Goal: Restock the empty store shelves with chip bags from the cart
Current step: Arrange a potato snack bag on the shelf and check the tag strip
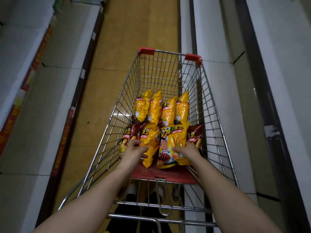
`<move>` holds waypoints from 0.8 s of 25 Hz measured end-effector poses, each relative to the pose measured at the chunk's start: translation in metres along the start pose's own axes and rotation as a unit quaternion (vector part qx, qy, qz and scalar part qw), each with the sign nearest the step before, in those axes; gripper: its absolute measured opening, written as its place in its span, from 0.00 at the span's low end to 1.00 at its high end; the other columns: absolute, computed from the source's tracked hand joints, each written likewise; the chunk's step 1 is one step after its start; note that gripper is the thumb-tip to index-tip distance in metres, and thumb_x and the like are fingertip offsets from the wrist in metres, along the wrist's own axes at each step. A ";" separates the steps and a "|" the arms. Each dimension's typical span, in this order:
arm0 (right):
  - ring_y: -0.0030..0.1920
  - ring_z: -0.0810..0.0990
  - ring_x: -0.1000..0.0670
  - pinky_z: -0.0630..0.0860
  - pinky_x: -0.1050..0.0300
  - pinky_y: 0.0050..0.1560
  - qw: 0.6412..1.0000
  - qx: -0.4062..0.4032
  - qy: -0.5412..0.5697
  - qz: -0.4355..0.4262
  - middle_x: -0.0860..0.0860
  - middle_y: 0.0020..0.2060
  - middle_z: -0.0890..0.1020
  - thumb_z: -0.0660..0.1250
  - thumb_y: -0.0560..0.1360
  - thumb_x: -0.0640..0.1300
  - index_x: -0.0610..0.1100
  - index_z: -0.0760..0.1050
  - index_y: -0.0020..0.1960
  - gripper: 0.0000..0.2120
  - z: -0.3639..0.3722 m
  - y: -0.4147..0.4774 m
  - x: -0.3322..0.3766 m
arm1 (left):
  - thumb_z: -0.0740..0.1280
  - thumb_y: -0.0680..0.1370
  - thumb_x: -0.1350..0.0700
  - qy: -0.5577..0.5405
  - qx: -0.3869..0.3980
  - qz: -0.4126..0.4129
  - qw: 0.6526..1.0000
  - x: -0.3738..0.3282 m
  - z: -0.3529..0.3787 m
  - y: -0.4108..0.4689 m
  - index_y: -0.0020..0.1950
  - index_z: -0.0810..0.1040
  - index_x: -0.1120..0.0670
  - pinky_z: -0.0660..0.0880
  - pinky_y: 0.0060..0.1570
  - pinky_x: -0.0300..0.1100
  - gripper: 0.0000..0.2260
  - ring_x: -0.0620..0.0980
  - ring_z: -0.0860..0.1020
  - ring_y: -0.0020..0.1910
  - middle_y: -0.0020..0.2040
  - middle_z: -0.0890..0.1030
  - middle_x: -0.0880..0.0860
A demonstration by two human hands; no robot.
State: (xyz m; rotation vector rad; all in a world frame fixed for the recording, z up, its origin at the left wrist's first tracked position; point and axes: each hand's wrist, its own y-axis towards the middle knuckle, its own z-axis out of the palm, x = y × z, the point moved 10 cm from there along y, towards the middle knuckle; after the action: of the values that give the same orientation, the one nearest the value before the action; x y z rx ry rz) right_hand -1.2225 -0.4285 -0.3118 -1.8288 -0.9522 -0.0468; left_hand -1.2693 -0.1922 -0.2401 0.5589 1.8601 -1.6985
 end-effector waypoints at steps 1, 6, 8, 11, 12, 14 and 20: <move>0.57 0.77 0.42 0.73 0.53 0.57 1.000 -0.003 0.010 -0.008 0.45 0.58 0.79 0.73 0.69 0.49 0.41 0.73 0.62 0.24 -0.010 -0.007 0.009 | 0.67 0.76 0.61 0.006 0.003 0.005 1.000 -0.002 0.001 -0.002 0.61 0.67 0.57 0.72 0.37 0.42 0.15 0.50 0.76 0.36 0.45 0.76 0.56; 0.49 0.79 0.46 0.75 0.54 0.51 0.992 -0.033 0.093 -0.080 0.45 0.52 0.81 0.74 0.68 0.42 0.43 0.75 0.57 0.18 -0.068 -0.057 0.065 | 0.70 0.75 0.57 0.034 0.004 0.084 0.996 -0.050 0.007 -0.012 0.63 0.69 0.59 0.73 0.50 0.47 0.19 0.51 0.76 0.46 0.49 0.75 0.55; 0.46 0.80 0.48 0.76 0.53 0.51 0.982 -0.034 0.140 -0.119 0.47 0.48 0.82 0.74 0.68 0.41 0.45 0.76 0.52 0.14 -0.089 -0.087 0.090 | 0.73 0.71 0.50 0.046 0.027 0.126 0.991 -0.081 0.018 -0.024 0.66 0.69 0.57 0.72 0.58 0.50 0.27 0.54 0.76 0.56 0.56 0.75 0.55; 0.47 0.83 0.46 0.77 0.44 0.55 0.964 -0.036 0.191 -0.184 0.48 0.46 0.84 0.75 0.67 0.41 0.47 0.78 0.51 0.13 -0.114 -0.138 0.123 | 0.70 0.73 0.44 0.046 0.088 0.184 0.978 -0.132 0.042 -0.054 0.73 0.63 0.52 0.69 0.58 0.46 0.33 0.53 0.71 0.63 0.65 0.71 0.54; 0.47 0.83 0.46 0.77 0.44 0.55 0.957 -0.041 0.197 -0.209 0.48 0.46 0.84 0.75 0.67 0.41 0.47 0.78 0.52 0.14 -0.122 -0.159 0.133 | 0.70 0.72 0.43 0.041 0.112 0.201 0.972 -0.148 0.050 -0.066 0.74 0.60 0.52 0.67 0.58 0.45 0.36 0.52 0.71 0.64 0.66 0.70 0.53; 0.47 0.83 0.47 0.78 0.46 0.54 0.945 -0.059 0.196 -0.254 0.48 0.47 0.84 0.75 0.67 0.42 0.46 0.78 0.54 0.16 -0.140 -0.204 0.148 | 0.70 0.71 0.43 0.031 0.160 0.240 0.957 -0.182 0.063 -0.097 0.75 0.59 0.52 0.68 0.58 0.43 0.37 0.51 0.72 0.63 0.65 0.72 0.52; 0.44 0.85 0.49 0.80 0.53 0.45 0.896 -0.137 0.250 -0.341 0.49 0.47 0.85 0.68 0.66 0.57 0.47 0.75 0.57 0.22 -0.191 -0.331 0.163 | 0.68 0.76 0.54 0.020 0.249 0.369 0.895 -0.262 0.091 -0.192 0.63 0.67 0.50 0.73 0.58 0.43 0.18 0.51 0.77 0.58 0.57 0.78 0.52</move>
State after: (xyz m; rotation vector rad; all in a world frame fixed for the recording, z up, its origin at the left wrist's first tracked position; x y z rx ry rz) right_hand -1.2450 -0.4335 0.1027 -1.5129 -1.1965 -1.0809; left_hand -1.1820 -0.2878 0.0707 1.3146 0.9830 -1.5879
